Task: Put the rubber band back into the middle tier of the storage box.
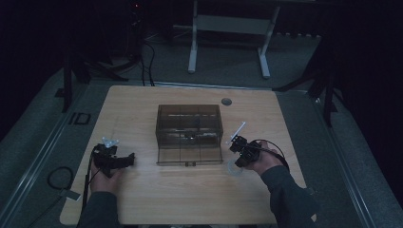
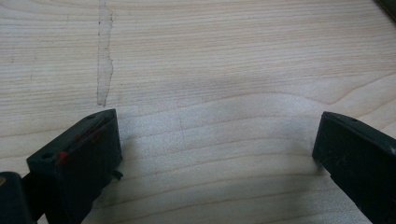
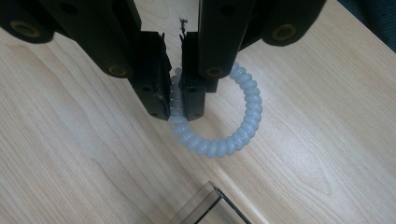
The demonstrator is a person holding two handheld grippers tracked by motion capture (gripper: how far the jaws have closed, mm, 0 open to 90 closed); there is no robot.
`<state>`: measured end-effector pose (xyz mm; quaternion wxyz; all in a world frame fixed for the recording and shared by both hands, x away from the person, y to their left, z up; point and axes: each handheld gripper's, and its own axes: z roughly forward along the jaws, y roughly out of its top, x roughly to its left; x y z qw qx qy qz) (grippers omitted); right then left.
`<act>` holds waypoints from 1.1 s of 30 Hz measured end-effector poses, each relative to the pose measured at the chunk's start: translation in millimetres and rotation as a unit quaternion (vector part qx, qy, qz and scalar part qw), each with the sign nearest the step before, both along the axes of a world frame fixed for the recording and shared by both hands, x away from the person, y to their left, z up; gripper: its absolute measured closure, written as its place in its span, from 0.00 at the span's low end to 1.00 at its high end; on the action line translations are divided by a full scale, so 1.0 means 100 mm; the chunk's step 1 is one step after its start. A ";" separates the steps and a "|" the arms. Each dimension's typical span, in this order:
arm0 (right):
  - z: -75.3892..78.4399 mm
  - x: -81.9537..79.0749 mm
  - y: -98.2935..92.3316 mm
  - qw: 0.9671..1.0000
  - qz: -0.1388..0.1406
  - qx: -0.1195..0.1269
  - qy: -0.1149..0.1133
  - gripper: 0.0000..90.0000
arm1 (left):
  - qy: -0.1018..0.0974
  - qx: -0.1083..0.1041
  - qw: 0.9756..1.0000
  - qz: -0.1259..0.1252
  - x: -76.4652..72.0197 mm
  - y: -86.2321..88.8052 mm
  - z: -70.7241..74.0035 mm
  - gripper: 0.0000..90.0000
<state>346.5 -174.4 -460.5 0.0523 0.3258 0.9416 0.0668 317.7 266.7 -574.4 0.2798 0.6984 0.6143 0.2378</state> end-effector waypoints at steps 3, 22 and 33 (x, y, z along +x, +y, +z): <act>0.01 0.01 0.01 1.000 0.001 0.001 0.000 0.91 | 0.000 0.000 1.000 0.000 0.00 0.00 0.00 0.01; 0.08 0.07 0.08 1.000 0.007 0.009 -0.005 0.91 | -0.001 -0.001 1.000 -0.001 0.00 0.00 0.00 0.01; 0.12 0.10 0.13 1.000 0.011 0.015 -0.009 0.91 | -0.001 -0.001 1.000 -0.001 0.00 0.00 0.00 0.01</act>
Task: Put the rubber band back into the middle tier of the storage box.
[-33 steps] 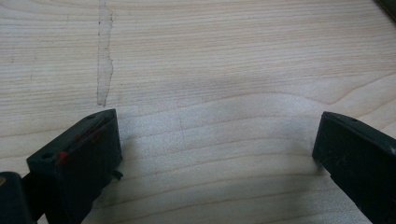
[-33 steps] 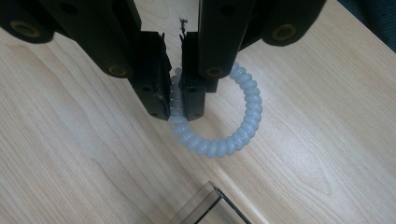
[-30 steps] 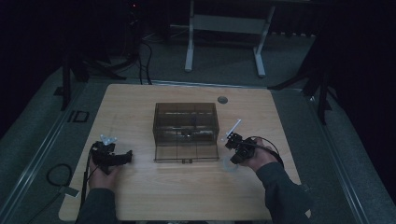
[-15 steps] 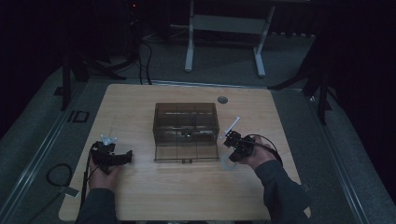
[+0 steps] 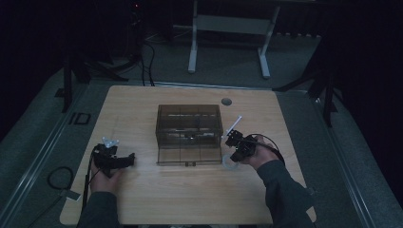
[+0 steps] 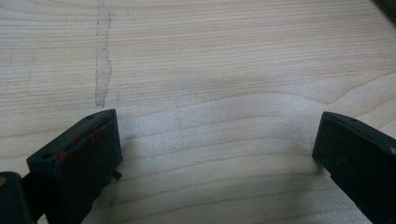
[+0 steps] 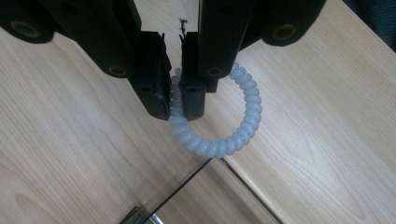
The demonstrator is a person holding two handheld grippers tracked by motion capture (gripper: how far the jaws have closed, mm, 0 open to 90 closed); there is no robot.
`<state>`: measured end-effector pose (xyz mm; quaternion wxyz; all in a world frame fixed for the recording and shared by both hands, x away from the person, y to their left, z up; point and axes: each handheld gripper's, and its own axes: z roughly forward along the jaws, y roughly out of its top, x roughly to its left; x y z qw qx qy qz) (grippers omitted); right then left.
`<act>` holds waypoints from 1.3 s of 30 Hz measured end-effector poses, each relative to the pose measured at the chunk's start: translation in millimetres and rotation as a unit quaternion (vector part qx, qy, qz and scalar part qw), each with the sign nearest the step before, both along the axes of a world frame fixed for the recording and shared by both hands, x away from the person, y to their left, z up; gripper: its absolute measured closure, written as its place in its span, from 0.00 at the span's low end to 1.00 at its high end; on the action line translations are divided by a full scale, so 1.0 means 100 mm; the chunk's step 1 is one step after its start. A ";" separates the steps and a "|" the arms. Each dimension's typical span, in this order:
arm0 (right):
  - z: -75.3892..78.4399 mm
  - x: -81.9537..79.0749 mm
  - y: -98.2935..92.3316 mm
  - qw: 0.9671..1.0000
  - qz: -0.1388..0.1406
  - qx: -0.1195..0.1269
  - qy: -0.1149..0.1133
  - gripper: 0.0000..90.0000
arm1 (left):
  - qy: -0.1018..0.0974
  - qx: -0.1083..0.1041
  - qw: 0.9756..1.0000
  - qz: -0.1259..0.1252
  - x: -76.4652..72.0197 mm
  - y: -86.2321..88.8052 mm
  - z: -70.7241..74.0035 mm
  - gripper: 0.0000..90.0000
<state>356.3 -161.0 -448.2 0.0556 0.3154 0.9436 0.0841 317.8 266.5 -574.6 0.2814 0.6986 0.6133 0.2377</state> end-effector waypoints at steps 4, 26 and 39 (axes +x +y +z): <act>0.02 0.02 0.02 1.000 0.001 0.001 -0.001 0.91 | 0.000 0.000 1.000 0.000 0.00 0.00 0.00 0.01; 0.05 0.08 0.06 1.000 -0.002 0.009 -0.001 0.91 | 0.000 0.001 1.000 -0.001 0.00 0.00 0.00 0.01; 0.06 0.14 0.11 1.000 -0.002 0.008 -0.002 0.91 | -0.001 -0.001 1.000 -0.001 0.01 -0.01 0.00 0.01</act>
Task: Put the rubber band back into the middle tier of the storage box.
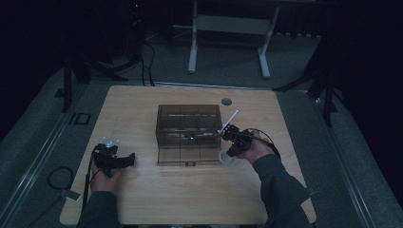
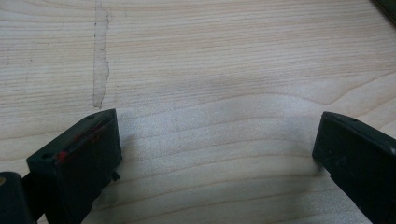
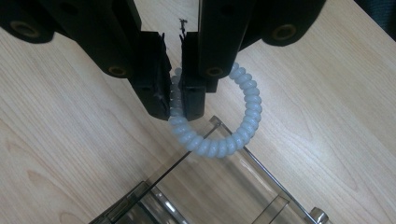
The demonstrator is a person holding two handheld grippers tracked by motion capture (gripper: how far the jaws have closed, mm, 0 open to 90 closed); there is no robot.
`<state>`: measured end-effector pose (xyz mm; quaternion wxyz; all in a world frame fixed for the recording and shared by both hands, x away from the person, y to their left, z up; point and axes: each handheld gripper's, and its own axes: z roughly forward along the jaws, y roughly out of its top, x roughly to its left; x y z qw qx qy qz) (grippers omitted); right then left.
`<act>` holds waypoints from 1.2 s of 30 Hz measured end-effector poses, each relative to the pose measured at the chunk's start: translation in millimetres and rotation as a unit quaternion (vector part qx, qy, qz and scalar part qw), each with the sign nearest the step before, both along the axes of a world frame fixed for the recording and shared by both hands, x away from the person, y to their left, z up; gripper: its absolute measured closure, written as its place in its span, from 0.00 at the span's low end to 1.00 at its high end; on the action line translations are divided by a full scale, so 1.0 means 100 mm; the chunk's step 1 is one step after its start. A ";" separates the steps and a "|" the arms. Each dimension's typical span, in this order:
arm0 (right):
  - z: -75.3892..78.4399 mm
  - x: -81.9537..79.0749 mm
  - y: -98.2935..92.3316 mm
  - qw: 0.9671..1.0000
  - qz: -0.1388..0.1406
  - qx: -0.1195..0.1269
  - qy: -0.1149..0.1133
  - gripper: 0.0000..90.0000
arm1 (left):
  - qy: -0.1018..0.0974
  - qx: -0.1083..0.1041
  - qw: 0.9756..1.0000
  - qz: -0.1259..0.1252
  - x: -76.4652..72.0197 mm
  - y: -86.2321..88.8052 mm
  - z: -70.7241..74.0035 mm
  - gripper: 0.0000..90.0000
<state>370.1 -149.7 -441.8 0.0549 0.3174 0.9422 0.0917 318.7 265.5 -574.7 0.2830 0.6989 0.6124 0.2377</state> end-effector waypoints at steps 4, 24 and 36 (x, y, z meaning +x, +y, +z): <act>0.00 0.02 0.02 1.000 0.001 0.001 0.000 0.91 | 0.000 0.000 1.000 0.000 0.00 0.00 0.00 0.01; -0.01 0.11 0.15 1.000 0.005 0.005 -0.002 0.91 | 0.000 0.000 1.000 0.000 0.00 0.00 0.00 0.01; -0.03 0.13 0.21 1.000 0.007 0.008 -0.003 0.91 | 0.001 0.000 1.000 0.000 0.00 0.00 0.00 0.01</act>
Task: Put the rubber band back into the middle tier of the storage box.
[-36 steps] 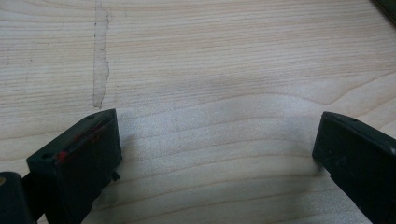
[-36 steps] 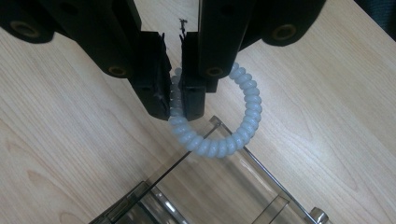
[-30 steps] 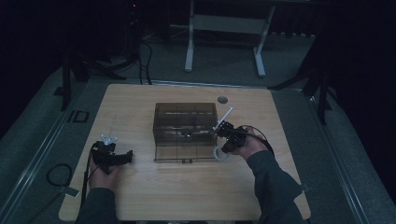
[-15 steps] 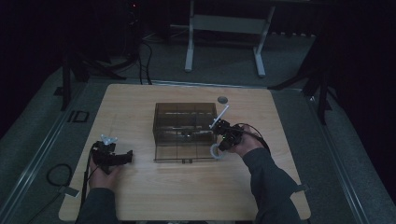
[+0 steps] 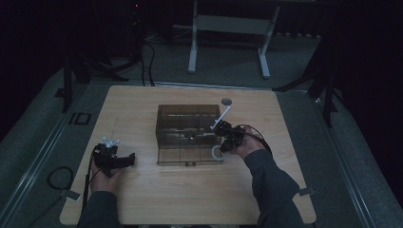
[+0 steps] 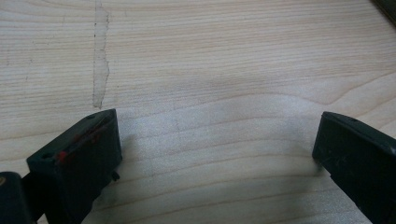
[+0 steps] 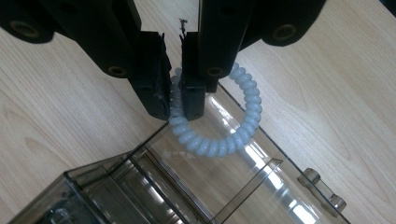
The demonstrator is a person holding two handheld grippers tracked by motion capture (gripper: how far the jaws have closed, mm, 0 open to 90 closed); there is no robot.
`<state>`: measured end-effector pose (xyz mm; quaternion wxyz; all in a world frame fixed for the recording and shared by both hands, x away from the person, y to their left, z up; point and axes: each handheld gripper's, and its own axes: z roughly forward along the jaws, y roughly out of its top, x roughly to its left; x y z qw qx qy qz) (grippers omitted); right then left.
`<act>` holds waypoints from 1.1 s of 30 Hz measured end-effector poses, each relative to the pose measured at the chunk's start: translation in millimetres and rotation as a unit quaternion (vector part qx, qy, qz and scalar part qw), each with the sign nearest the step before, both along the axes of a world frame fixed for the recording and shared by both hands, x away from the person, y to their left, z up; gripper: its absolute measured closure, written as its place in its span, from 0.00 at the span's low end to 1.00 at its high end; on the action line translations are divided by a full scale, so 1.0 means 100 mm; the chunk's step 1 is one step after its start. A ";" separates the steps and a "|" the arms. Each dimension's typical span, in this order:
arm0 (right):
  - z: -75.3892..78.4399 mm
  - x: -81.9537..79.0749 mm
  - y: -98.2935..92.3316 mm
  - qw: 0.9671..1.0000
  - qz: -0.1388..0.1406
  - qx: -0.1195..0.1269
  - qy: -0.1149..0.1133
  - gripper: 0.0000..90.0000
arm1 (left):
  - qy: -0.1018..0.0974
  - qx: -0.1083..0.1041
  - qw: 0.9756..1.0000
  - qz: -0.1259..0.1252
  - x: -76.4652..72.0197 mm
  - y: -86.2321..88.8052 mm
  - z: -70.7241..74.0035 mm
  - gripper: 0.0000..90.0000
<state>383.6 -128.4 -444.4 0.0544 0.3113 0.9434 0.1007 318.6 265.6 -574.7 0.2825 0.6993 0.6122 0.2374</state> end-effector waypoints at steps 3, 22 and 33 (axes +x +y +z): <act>-0.01 0.01 0.02 1.000 0.000 -0.001 0.000 0.91 | 0.000 0.000 1.000 0.000 0.00 0.00 0.00 0.01; -0.07 0.04 0.12 1.000 0.008 0.001 -0.013 0.91 | 0.000 0.000 1.000 0.000 0.00 0.00 0.00 0.01; -0.14 0.07 0.19 1.000 0.014 -0.008 -0.015 0.91 | 0.000 0.000 1.000 0.000 0.00 0.00 0.00 0.01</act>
